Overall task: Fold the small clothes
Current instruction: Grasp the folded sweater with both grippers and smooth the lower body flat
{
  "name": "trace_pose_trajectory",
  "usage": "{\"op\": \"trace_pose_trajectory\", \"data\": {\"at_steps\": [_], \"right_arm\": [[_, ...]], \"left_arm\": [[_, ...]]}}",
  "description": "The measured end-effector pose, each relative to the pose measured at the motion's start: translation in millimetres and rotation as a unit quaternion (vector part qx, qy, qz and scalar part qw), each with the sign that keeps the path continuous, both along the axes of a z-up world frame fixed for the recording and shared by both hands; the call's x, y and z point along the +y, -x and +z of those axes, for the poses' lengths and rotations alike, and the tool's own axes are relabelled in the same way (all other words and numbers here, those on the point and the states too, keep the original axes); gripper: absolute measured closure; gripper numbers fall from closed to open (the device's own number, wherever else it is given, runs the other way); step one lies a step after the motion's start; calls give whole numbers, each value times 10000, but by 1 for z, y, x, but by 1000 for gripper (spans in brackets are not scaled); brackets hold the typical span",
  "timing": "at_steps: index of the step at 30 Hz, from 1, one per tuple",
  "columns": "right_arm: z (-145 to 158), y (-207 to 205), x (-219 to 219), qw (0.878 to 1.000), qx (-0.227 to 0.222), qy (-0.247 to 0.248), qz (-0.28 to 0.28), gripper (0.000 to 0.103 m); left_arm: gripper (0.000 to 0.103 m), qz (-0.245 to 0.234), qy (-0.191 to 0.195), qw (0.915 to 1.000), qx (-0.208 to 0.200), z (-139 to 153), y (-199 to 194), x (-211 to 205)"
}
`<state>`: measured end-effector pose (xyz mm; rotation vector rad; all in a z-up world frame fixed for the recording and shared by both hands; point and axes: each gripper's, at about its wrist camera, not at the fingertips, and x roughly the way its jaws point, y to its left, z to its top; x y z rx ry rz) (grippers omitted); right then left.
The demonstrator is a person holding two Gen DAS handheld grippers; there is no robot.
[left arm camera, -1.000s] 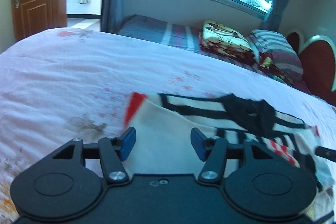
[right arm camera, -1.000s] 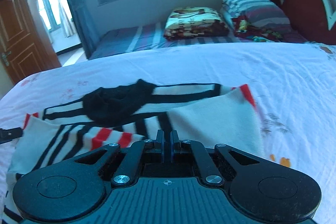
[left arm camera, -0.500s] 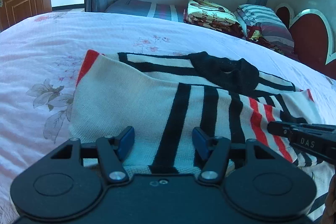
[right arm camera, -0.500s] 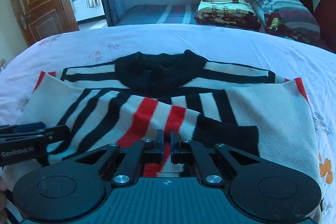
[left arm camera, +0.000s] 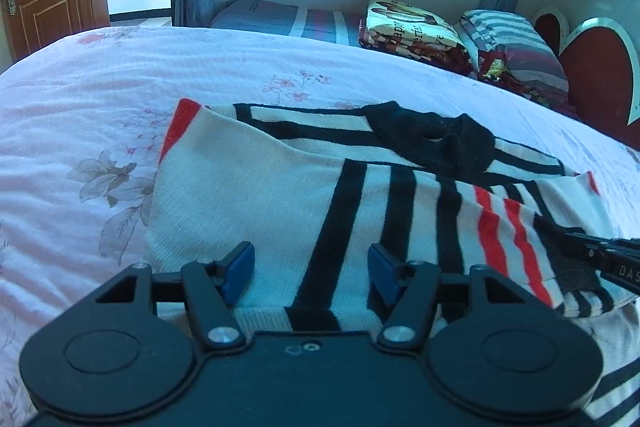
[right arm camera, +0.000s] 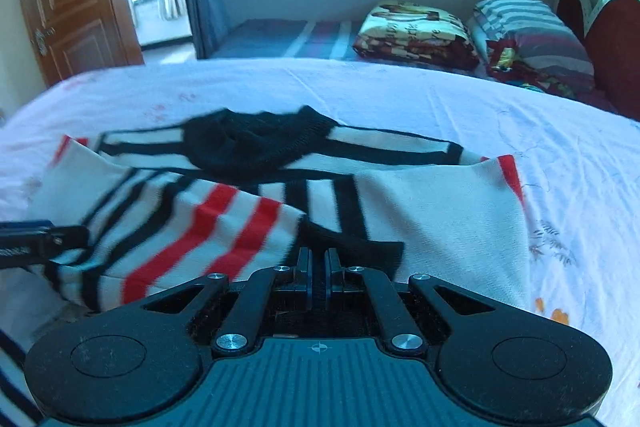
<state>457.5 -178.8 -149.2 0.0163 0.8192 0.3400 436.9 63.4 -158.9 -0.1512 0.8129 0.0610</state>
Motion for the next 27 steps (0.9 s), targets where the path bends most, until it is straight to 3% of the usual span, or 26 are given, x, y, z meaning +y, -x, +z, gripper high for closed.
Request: {"op": "trace_pose_trajectory", "data": {"at_steps": [7,11,12,13,15,21,27], "right_arm": [[-19,11,5,9980,-137,476,387,100],[-22,6,-28,9969,-129,780,-44,100],[-25,4,-38,9973,-64,726,-110,96],[-26,3,-43,9974,-95,697,-180,76],[-24,2,-47,9959,-124,857,-260,55],[7,26,-56,9989,-298,264,-230,55],[12,66,-30,9998,-71,-91,151,55]], "left_arm": [[37,80,-146,9998,-58,-10,27,-2],[40,165,-245,9995,-60,-8,38,6],[40,194,-238,9995,-64,-8,40,7],[40,204,-232,9995,-73,-9,42,8],[40,216,-323,9992,-90,-11,42,5],[38,360,-280,9989,-112,11,56,-3],[37,-64,-149,9999,-59,20,83,-23]]}}
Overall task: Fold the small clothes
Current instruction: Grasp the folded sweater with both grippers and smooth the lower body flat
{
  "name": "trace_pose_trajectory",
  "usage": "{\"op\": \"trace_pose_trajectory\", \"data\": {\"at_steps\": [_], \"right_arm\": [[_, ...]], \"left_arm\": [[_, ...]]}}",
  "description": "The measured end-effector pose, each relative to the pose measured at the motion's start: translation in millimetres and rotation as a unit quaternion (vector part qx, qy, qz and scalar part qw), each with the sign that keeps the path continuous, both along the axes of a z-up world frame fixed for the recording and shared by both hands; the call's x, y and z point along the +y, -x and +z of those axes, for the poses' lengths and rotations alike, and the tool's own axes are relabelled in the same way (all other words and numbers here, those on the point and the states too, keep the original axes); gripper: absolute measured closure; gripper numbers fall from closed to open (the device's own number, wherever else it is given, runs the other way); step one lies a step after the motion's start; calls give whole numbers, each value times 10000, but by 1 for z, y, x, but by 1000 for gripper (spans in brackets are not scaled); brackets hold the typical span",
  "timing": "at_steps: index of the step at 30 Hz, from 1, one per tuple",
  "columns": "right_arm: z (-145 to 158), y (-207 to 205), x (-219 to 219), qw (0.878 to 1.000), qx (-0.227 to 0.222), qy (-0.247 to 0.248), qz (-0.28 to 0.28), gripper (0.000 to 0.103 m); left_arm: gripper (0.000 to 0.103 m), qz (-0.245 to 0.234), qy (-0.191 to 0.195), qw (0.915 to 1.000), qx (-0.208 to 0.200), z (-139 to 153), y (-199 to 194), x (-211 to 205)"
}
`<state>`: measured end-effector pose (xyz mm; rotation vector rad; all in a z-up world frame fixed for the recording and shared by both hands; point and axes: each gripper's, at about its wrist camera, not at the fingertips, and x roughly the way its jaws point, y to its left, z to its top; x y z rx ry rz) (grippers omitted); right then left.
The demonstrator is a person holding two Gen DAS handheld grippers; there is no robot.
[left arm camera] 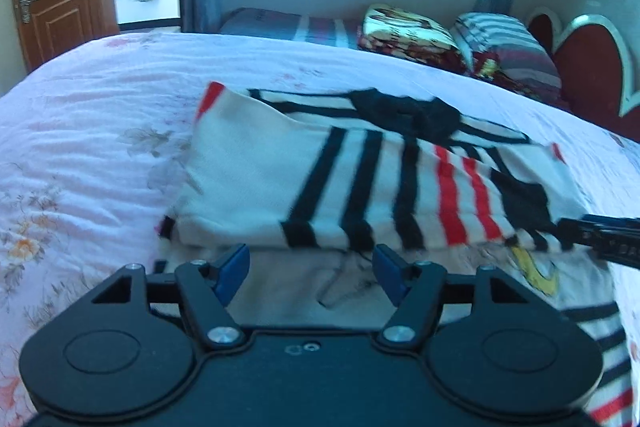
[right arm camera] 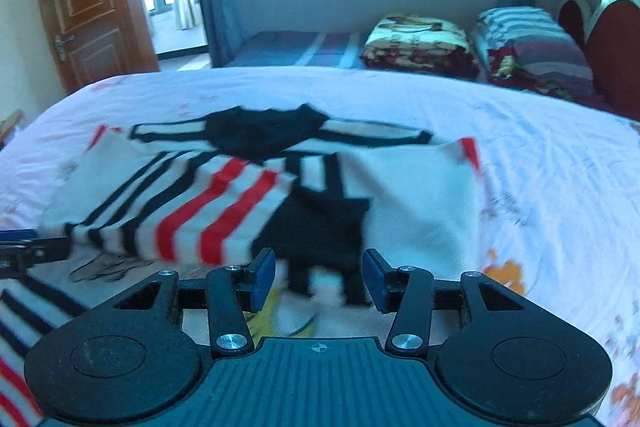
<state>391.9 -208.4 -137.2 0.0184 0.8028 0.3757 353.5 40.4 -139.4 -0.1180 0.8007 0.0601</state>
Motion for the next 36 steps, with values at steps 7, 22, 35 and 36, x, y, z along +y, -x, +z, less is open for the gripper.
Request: {"op": "trace_pose_trajectory", "data": {"at_steps": [7,22,35,36], "right_arm": [[-17,37,41,9990,227,254,283,55],[-26,89,-13,9922,258,1061,-595,54],[-12,144,54,9974,272,664,48,54],[-16,146,55,9967,326,744,46,54]], "left_arm": [[36,-492,10,9984,266,-26,12,-24],[33,-456,-367,9979,271,-32,66,14],[34,-733,-123,9969,240,-21,109,-7],[33,-738,-157,9967,290,-25,111,-7]]}}
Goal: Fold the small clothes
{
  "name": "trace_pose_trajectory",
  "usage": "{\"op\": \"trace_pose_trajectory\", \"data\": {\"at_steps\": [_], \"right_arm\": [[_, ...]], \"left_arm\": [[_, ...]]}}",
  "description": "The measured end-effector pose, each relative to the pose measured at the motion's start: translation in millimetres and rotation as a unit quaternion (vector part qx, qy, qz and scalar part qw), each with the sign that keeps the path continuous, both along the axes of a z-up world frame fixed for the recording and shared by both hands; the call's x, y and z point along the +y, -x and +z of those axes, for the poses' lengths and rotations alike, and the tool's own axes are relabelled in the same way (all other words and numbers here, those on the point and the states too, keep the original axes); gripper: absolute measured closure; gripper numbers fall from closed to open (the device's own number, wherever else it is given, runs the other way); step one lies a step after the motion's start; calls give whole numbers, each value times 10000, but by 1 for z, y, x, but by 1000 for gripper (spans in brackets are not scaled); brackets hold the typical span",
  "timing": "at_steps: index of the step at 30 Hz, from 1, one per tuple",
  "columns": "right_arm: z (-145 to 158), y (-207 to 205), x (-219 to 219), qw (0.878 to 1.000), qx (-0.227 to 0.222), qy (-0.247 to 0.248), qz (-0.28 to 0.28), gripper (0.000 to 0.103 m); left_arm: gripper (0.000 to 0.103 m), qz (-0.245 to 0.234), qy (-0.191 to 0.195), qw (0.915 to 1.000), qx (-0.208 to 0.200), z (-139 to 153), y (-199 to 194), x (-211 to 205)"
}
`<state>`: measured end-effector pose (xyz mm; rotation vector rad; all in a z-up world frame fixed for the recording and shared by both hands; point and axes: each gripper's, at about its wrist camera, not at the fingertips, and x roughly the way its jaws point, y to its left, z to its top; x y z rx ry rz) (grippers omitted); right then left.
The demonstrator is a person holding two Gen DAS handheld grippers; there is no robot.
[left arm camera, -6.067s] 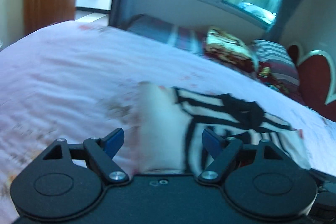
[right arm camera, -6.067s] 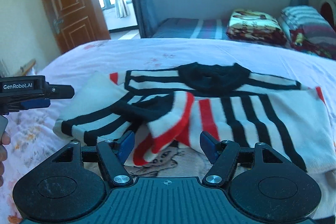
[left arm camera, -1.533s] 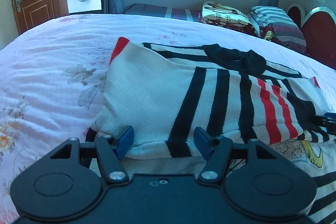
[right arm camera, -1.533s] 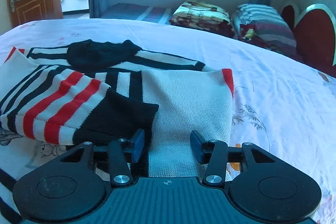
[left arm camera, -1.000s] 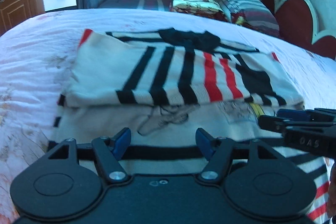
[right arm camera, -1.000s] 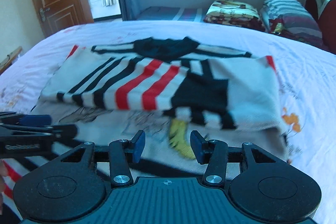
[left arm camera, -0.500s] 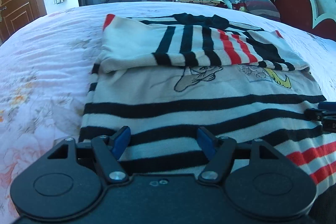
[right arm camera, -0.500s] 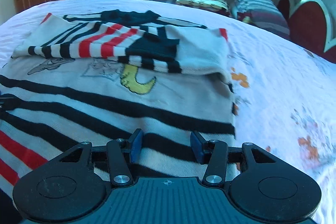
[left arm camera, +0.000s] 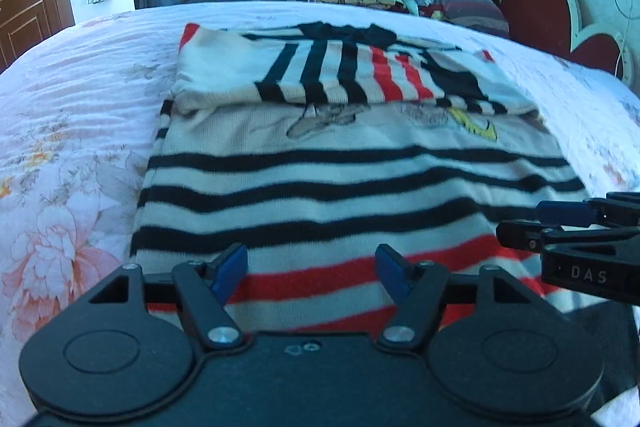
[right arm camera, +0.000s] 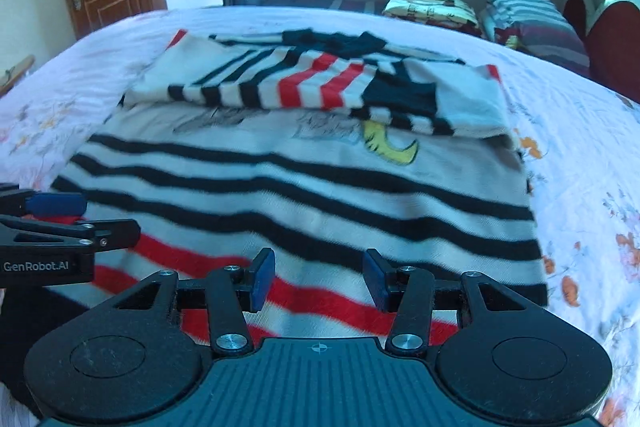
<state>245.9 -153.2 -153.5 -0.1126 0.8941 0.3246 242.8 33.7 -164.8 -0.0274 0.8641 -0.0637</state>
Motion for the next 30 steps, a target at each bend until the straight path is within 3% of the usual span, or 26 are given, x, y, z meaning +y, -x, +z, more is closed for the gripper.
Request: {"op": "trace_pose_trajectory", "data": {"at_steps": [9,14,19,24,30], "right_arm": [[-5,29,-45,9989,116,-115,-450,55],[-3,51,-61,9980,38,101,-618,55],[9,69,-58,9981,-52,28,-618,54],[2,83,-43,9989,11,95,-459,54],[3,88,-50,9983,16,117,-572,54]], "left_arm": [[31,-109,-186,9997,-116,-8,28,21],[31,-97,-216,9997,-114,-6,42,30],[33,-36,-255,9996,-126,0,59,31],[33,-67,-12,9999,-79,5,80,25],[33,-143,-196,9997,-74,-2,93,21]]}}
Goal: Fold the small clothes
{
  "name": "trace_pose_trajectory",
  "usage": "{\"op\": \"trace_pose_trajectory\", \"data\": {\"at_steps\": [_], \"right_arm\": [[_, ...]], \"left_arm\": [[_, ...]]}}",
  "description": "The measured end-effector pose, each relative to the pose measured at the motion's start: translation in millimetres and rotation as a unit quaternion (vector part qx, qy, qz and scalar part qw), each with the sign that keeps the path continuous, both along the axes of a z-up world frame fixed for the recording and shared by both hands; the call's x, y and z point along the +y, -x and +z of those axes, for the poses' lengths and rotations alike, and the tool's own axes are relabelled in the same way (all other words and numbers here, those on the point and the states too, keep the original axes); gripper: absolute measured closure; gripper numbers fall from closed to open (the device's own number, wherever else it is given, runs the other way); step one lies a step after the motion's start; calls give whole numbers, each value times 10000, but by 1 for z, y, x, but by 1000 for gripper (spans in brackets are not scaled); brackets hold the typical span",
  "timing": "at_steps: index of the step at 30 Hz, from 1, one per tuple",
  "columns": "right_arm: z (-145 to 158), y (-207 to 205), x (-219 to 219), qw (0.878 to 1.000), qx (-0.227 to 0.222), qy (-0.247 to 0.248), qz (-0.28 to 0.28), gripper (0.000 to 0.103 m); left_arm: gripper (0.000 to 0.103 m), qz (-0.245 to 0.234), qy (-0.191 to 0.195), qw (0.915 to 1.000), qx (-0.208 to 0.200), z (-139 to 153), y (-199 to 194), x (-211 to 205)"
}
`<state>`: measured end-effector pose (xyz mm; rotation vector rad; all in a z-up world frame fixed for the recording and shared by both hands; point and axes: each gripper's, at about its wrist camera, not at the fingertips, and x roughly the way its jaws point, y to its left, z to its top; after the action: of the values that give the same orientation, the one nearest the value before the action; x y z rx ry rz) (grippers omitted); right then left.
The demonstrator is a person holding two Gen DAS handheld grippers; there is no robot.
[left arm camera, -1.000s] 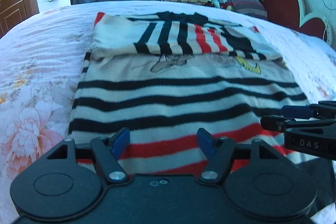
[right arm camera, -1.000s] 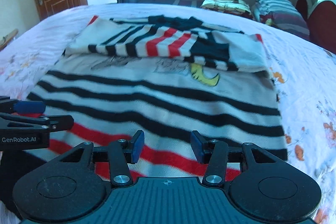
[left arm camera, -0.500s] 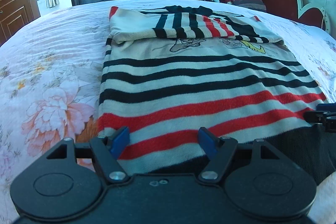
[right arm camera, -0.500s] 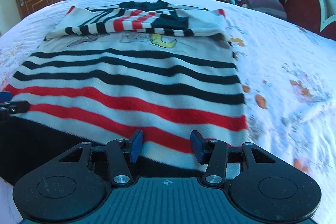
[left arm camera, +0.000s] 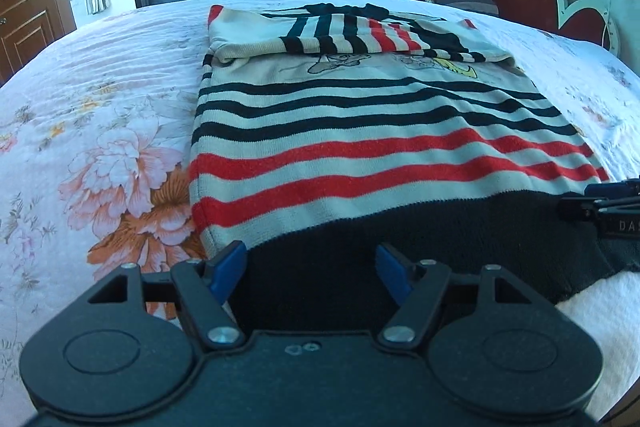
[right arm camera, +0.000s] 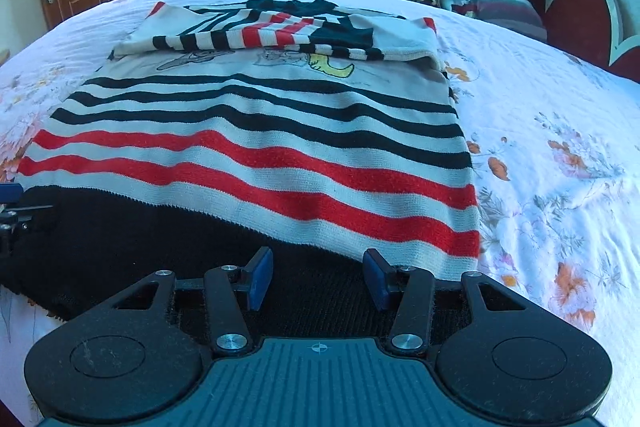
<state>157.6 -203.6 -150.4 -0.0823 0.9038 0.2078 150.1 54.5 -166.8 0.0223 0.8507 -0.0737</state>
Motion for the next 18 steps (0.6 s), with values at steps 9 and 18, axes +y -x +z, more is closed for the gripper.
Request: {"op": "trace_pose_trajectory", "data": {"at_steps": [9,18], "right_arm": [[4,19,-13,9999,54,14,-154,54],[14,36,-20,9996,-57,-80,-267,19]], "left_arm": [[29,78,46,10000,21,6,13,1],[22,307,170,9994,-42,16,30,13]]}}
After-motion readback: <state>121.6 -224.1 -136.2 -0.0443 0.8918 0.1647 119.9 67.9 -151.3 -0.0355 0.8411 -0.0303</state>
